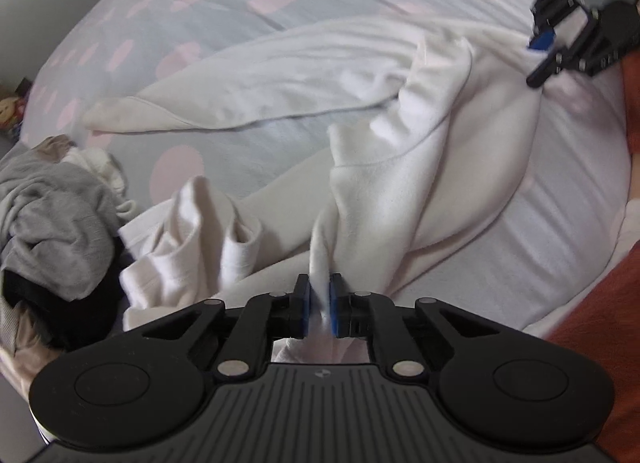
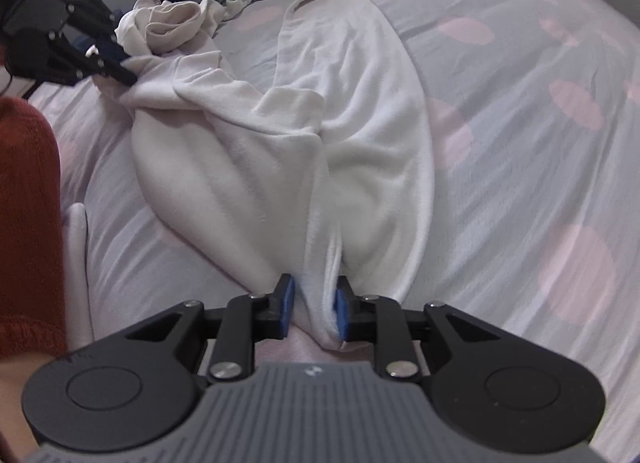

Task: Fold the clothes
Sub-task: 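Lift the white shirt with both grippers and shake it out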

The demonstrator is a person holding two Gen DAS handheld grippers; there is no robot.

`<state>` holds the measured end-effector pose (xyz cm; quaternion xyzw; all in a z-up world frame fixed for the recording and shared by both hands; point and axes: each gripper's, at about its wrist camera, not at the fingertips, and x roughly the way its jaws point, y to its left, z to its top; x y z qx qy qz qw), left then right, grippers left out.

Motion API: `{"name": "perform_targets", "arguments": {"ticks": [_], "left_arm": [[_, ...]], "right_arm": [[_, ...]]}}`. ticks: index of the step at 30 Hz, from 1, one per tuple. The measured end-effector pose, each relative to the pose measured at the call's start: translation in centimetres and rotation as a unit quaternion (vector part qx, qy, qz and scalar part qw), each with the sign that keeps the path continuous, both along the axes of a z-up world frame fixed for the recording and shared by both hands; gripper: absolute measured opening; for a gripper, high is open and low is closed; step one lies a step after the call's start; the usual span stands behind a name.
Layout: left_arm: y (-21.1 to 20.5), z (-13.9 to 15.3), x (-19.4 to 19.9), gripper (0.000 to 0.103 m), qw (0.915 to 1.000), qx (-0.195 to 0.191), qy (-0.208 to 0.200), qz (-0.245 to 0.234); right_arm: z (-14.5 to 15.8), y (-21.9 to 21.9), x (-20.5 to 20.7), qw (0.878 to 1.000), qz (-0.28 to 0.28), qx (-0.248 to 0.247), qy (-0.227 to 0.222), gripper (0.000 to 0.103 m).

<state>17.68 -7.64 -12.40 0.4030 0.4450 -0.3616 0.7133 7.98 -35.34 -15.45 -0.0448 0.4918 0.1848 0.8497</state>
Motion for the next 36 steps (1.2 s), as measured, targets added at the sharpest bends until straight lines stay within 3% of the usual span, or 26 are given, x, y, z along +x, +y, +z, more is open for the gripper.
{"name": "perform_targets", "arguments": {"ticks": [2,7,13,19,25,31,36], "left_arm": [[0.3,2.0,-0.6,0.007,0.9997,-0.013,-0.015,0.010],[0.8,7.8,-2.2,0.005,0.9944,-0.036,-0.090,0.042],[1.2,16.3,-3.3,0.005,0.9760,-0.070,-0.184,0.093],[1.3,25.6,-5.7,0.005,0.9460,-0.126,-0.276,0.114],[0.8,33.0,-9.8,0.005,0.9116,-0.207,-0.342,0.097],[0.4,37.0,-12.2,0.004,0.8715,-0.312,-0.367,0.090],[-0.4,38.5,-13.1,0.004,0.8469,-0.366,-0.379,0.070]], "right_arm": [[1.1,0.1,-0.3,1.000,-0.010,-0.007,-0.023,0.005],[5.1,-0.1,-0.8,0.994,-0.042,-0.026,-0.097,0.005],[13.8,1.2,-1.3,0.965,-0.052,-0.090,-0.242,0.005],[22.9,2.0,-2.2,0.919,-0.067,-0.128,-0.367,0.004],[31.3,1.1,-5.9,0.850,-0.129,-0.138,-0.492,0.004],[37.1,0.1,-11.1,0.807,-0.158,-0.158,-0.547,0.004],[40.4,0.0,-15.7,0.764,-0.184,-0.185,-0.590,0.004]]}}
